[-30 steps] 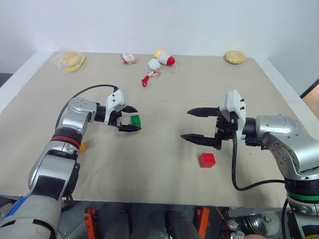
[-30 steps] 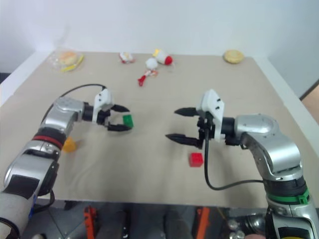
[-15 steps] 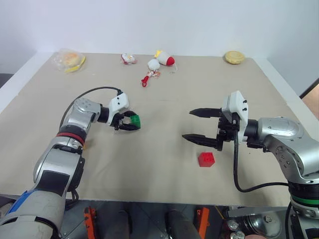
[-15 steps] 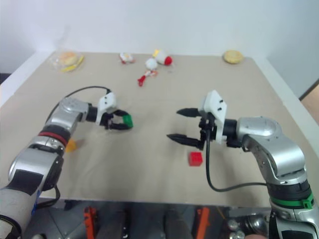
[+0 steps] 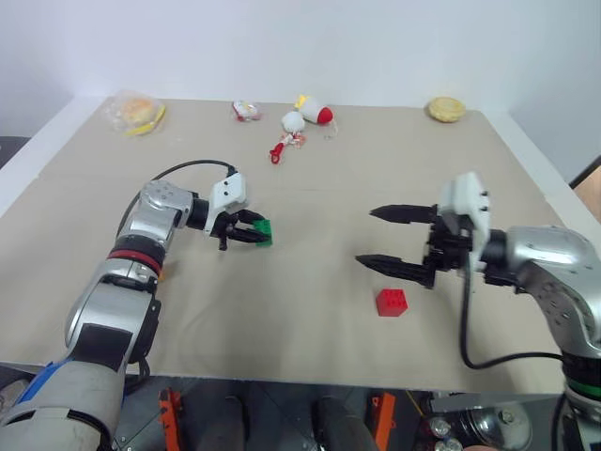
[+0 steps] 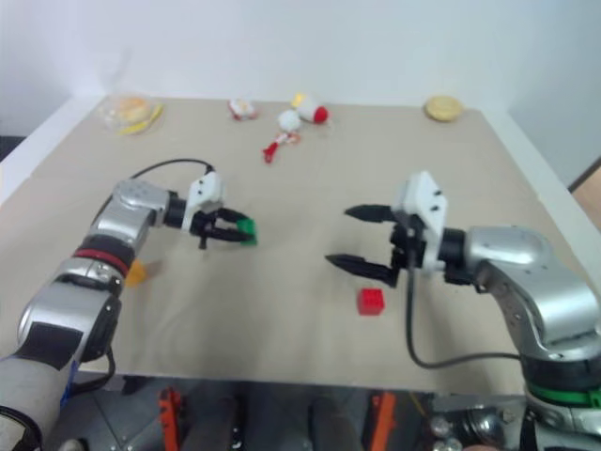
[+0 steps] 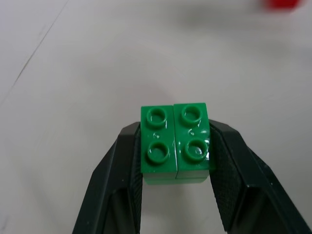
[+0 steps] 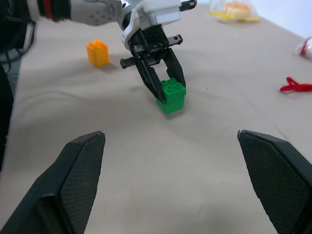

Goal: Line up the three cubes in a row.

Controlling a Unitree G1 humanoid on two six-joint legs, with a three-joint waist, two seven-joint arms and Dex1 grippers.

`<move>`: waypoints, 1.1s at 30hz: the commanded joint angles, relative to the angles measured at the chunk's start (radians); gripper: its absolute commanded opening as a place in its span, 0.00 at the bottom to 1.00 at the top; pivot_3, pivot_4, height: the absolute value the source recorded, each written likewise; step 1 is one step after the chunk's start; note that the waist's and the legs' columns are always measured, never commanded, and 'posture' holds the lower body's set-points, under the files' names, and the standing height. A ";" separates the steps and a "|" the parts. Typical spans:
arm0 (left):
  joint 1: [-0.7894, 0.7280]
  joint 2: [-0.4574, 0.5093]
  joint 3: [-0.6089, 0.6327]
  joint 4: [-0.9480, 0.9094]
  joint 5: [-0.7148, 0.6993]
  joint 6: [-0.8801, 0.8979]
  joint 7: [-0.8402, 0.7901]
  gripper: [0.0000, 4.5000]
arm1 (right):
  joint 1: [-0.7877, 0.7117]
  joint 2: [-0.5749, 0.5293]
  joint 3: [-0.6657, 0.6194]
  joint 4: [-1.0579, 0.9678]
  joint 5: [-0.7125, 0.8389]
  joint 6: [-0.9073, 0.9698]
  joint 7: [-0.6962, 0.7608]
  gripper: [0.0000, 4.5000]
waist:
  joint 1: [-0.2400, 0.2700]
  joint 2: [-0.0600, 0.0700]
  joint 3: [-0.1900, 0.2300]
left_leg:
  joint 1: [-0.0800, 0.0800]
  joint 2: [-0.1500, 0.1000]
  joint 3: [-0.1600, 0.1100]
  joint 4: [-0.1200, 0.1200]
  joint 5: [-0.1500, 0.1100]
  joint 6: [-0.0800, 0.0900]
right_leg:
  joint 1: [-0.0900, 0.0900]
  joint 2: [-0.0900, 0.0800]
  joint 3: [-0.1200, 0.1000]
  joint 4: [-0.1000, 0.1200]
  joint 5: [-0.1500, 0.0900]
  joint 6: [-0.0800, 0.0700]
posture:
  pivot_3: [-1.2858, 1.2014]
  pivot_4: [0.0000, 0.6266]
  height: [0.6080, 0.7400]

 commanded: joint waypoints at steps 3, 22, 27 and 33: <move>0.118 -0.023 -0.075 -0.322 -0.028 0.145 -0.020 0.29 | 0.128 -0.090 -0.104 -0.025 0.015 -0.033 0.096 1.00 | -0.002 0.000 0.000 | 0.001 0.000 0.000 0.000 0.000 0.000 | 0.000 0.000 0.000 0.000 -0.001 0.001 | 0.52 0.24 0.98; 0.265 -0.101 -0.248 -0.727 0.014 0.500 0.240 0.29 | 0.175 -0.121 -0.113 -0.059 0.040 -0.023 0.073 1.00 | -0.005 0.000 0.000 | 0.007 0.000 0.000 0.006 0.003 0.004 | 0.005 0.002 0.003 0.001 0.001 -0.002 | 0.52 0.24 0.98; 0.255 -0.106 -0.268 -0.735 0.008 0.519 0.253 0.29 | 0.179 -0.126 -0.114 -0.062 0.043 -0.021 0.070 1.00 | -0.005 0.000 0.000 | 0.007 0.000 0.000 0.006 0.003 0.004 | 0.005 0.002 0.003 0.001 0.001 -0.002 | 0.52 0.24 0.98; 0.249 -0.107 -0.282 -0.729 0.005 0.523 0.254 0.29 | 0.194 -0.128 -0.119 -0.061 0.038 -0.021 0.071 1.00 | -0.005 0.000 0.000 | 0.007 0.000 0.000 0.006 0.003 0.004 | 0.005 0.002 0.003 0.001 0.001 -0.002 | 0.52 0.24 0.98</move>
